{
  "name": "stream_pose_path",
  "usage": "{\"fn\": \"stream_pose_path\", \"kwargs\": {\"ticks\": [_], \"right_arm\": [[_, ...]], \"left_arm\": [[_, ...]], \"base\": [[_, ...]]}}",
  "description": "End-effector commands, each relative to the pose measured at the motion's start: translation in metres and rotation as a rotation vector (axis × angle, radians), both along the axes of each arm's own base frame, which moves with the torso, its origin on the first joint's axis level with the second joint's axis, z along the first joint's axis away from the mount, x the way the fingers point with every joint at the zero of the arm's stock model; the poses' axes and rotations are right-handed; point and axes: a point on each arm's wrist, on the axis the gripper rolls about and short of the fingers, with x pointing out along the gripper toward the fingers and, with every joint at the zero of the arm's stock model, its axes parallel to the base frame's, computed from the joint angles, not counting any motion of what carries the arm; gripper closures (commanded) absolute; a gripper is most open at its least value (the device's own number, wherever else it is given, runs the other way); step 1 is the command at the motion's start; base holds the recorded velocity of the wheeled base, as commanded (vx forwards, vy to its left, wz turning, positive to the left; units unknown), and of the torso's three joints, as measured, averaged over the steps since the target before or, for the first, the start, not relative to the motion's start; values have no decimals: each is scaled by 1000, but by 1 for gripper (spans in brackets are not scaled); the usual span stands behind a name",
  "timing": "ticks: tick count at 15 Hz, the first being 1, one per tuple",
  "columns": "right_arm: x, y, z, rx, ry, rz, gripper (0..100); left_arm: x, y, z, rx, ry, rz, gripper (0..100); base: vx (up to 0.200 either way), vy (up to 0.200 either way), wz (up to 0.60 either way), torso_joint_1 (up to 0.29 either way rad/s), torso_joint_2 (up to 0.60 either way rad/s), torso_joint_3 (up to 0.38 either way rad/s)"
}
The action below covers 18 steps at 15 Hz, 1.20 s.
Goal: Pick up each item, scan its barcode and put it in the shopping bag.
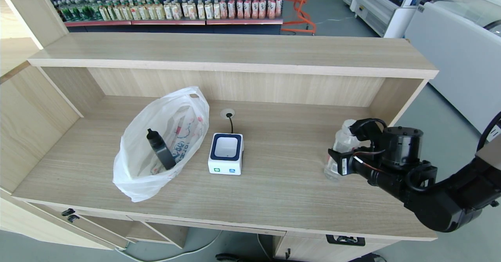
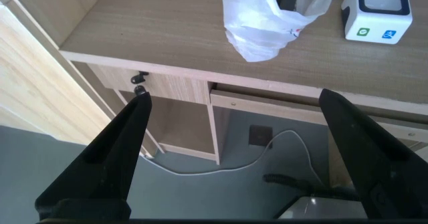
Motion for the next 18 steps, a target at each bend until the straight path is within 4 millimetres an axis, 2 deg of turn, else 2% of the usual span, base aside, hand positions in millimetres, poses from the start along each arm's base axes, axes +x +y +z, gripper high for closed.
{"fn": "stream_pose_path", "kwargs": {"ticks": [1,13,15,18], "right_arm": [[6,2,-3,-6,-1,1,100],[8,4,8,15,-37,5,100],[4,3,24,95,-65,50,100],[-26,1,72,263,-68,269,100]], "left_arm": [[0,0,0,0,1,1,0],[0,0,0,0,1,1,0],[0,0,0,0,1,1,0],[0,0,0,0,1,1,0]], "base": [[0,0,0,0,0,0],[0,0,0,0,0,0],[0,0,0,0,0,0],[0,0,0,0,0,0]]}}
